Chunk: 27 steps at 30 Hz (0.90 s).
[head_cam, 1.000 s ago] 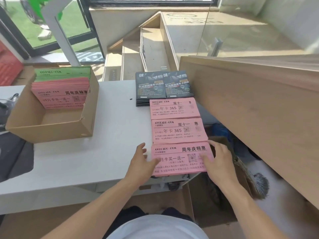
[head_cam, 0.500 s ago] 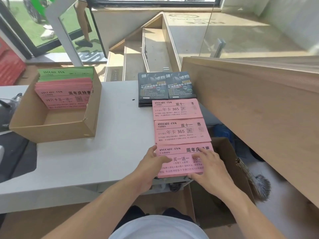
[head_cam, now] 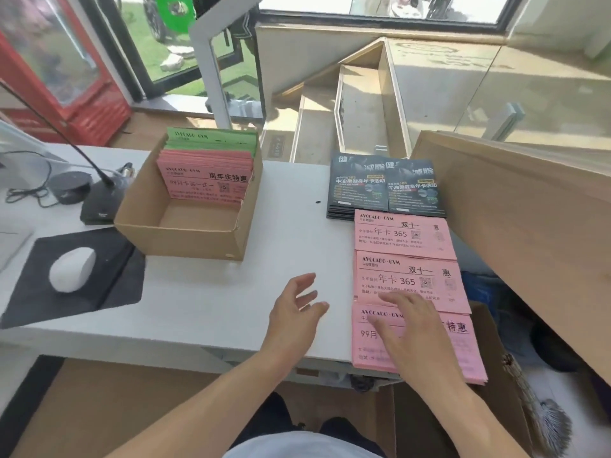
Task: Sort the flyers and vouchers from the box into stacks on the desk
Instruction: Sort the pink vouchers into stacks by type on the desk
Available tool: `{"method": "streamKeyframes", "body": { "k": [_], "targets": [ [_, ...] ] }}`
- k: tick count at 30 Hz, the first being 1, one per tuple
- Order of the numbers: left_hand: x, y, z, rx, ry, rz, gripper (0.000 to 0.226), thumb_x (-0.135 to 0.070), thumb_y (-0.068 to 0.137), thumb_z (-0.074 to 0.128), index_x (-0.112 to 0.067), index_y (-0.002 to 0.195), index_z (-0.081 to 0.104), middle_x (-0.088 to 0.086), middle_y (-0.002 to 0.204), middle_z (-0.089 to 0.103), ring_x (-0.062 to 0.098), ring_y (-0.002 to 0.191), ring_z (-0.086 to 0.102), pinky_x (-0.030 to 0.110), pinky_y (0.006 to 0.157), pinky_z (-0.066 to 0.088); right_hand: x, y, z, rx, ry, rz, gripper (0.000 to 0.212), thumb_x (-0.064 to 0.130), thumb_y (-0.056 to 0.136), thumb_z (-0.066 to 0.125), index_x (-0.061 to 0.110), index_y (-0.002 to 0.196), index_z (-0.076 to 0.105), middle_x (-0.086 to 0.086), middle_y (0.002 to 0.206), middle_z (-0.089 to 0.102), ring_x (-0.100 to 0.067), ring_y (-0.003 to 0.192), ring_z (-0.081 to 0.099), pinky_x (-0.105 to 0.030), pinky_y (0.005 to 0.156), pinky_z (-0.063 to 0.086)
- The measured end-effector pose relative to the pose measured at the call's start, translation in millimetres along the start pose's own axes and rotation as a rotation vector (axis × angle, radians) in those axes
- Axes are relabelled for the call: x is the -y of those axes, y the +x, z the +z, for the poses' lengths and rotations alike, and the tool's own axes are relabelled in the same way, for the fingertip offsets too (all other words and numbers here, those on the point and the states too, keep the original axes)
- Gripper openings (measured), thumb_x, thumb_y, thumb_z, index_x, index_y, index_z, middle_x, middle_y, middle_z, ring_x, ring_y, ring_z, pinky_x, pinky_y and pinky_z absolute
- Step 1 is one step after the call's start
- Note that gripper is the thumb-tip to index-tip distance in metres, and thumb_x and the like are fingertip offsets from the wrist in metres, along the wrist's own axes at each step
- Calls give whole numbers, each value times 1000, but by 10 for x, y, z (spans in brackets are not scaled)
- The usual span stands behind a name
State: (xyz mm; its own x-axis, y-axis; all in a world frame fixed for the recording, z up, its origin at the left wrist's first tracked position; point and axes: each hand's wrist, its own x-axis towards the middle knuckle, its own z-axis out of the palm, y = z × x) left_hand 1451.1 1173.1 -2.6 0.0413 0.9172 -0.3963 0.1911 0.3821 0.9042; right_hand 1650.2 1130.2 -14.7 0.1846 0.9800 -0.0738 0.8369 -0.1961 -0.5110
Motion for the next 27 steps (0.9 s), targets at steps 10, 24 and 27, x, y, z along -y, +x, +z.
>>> {"method": "streamKeyframes", "body": {
  "k": [10, 24, 27],
  "targets": [
    [-250, 545, -1539, -349, 76, 309, 38, -8, 93, 67, -32, 121, 64, -21, 122, 64, -2, 116, 59, 20, 101, 47, 1499, 897, 564, 101, 119, -380, 41, 39, 95, 64, 31, 135, 59, 17, 130, 55, -4, 120, 44, -27, 99, 44],
    [-467, 2353, -2937, -144, 966, 438, 76, -29, 94, 65, -25, 158, 24, 0, 169, 8, 18, 156, -1, 38, 127, 4, 2934, 2603, 1361, 105, -333, -347, 70, 32, 98, 54, 20, 159, 21, -1, 165, 23, -24, 150, 20, -37, 124, 11],
    [-420, 2527, -2978, -116, 1061, 435, 86, -33, 96, 62, -27, 161, 7, -1, 169, -4, 17, 155, -12, 38, 126, -2, 2933, 2616, 1452, 38, -377, -335, 70, 31, 96, 53, 19, 158, 23, -1, 164, 24, -25, 149, 21, -38, 124, 13]
  ]
}}
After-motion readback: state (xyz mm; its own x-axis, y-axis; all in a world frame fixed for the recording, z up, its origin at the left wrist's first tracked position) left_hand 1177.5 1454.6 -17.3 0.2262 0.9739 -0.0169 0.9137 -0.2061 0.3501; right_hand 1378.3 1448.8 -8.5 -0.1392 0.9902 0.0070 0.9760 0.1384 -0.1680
